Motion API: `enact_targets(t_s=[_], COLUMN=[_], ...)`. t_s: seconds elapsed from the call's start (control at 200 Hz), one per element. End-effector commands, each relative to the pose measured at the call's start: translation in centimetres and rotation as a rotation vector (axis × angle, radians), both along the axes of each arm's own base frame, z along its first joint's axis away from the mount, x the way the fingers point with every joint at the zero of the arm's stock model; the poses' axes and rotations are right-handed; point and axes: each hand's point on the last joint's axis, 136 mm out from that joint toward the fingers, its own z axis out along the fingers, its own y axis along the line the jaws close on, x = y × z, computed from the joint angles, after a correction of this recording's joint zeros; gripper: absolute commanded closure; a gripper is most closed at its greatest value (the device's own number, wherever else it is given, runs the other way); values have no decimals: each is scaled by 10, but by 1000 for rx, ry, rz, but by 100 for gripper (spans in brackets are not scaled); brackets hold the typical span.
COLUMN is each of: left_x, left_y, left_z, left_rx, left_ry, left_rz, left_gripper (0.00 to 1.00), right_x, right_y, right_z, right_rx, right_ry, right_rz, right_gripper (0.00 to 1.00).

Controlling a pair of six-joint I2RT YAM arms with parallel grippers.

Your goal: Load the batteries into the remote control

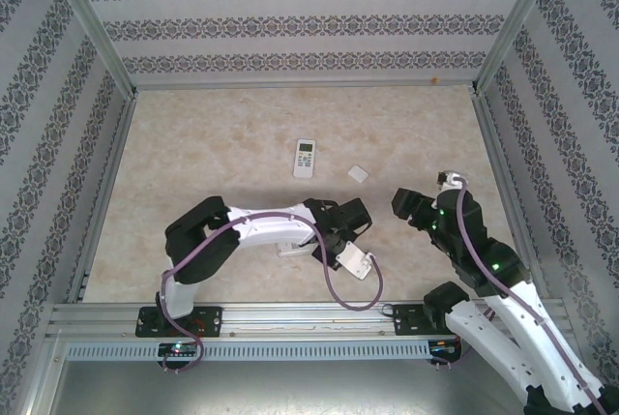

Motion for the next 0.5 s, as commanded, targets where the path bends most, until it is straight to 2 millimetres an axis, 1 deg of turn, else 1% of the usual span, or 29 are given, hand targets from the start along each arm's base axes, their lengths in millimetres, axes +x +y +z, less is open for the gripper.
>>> enact_targets(t_s=[0.0, 0.05, 0.105, 0.165, 0.2, 0.255, 0.33, 0.37, 0.415, 0.45, 0.495], left_x=[10, 9, 9, 11, 12, 14, 16, 17, 15, 13, 9], left_y=[-8, -7, -8, -9, -9, -9, -11, -15, -19, -25, -33], left_z=[0, -6, -10, -14, -16, -17, -12, -5, 8, 22, 50], left_rx=[25, 41, 43, 41, 42, 40, 19, -10, -65, -131, -247], left_ry=[-95, -90, -91, -109, -122, -136, -153, -160, -164, -161, -157], left_rz=[-114, -126, -135, -145, -150, -156, -146, -136, -122, -105, -64], left_gripper=[87, 86, 80, 70, 68, 66, 62, 60, 58, 55, 50], right_x=[-7, -8, -8, -8, -8, -7, -6, -6, -5, -3, -2], right_y=[-9, -8, -7, -6, -6, -6, -6, -6, -6, -5, -3], right_z=[1, 0, -1, 1, 1, 3, 5, 4, 3, 0, -5], right_rx=[-31, -23, -15, -9, -9, -10, -17, -25, -36, -47, -59], right_ry=[7, 9, 11, 8, 6, 2, -2, 2, 8, 19, 39], right_rz=[-13, -10, -8, -5, -6, -3, 0, 2, 6, 11, 20], right_gripper=[21, 21, 21, 21, 21, 20, 20, 20, 20, 19, 18])
